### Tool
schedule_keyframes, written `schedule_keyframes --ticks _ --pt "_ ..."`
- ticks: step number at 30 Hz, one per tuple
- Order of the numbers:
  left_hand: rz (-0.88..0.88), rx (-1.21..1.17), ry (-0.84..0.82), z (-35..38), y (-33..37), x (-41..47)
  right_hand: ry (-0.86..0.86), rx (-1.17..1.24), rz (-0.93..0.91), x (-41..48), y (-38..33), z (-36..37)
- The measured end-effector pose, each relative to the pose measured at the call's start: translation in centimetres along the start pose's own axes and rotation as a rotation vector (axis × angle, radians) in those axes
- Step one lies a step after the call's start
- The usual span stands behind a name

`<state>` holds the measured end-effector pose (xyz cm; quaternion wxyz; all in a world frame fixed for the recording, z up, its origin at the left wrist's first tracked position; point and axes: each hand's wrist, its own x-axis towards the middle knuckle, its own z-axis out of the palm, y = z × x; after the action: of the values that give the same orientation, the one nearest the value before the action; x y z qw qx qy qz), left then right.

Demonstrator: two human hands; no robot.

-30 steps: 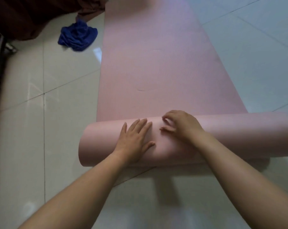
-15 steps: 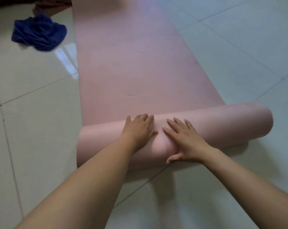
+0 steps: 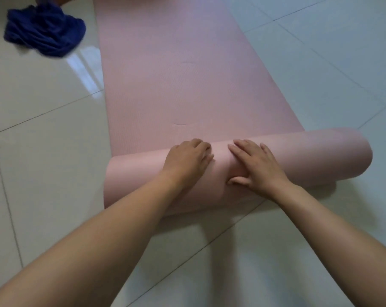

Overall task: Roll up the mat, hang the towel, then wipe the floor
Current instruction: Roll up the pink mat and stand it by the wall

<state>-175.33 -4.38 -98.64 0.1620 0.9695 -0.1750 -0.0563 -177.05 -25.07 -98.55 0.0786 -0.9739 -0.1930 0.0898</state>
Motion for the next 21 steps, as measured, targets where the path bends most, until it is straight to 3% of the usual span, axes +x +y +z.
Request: schedule_keyframes --ticks 4,10,14,21 --pt "-0.018 0.098 -0.004 -0.3 -0.1 -0.5 0.008 0.039 -0.059 2.5 1.2 -0.3" --pt "-0.114 0.236 -0.136 -0.4 1.8 0.3 -0.044 0.142 -0.132 7.0 3.2 -0.5" --pt "-0.249 0.233 -0.207 -0.5 2.7 2.1 -0.008 0.331 -0.12 9.1 3.9 -1.0" --pt "-0.299 0.198 -0.241 1.0 1.4 3.5 0.072 0.282 -0.175 9.4 4.0 -0.3"
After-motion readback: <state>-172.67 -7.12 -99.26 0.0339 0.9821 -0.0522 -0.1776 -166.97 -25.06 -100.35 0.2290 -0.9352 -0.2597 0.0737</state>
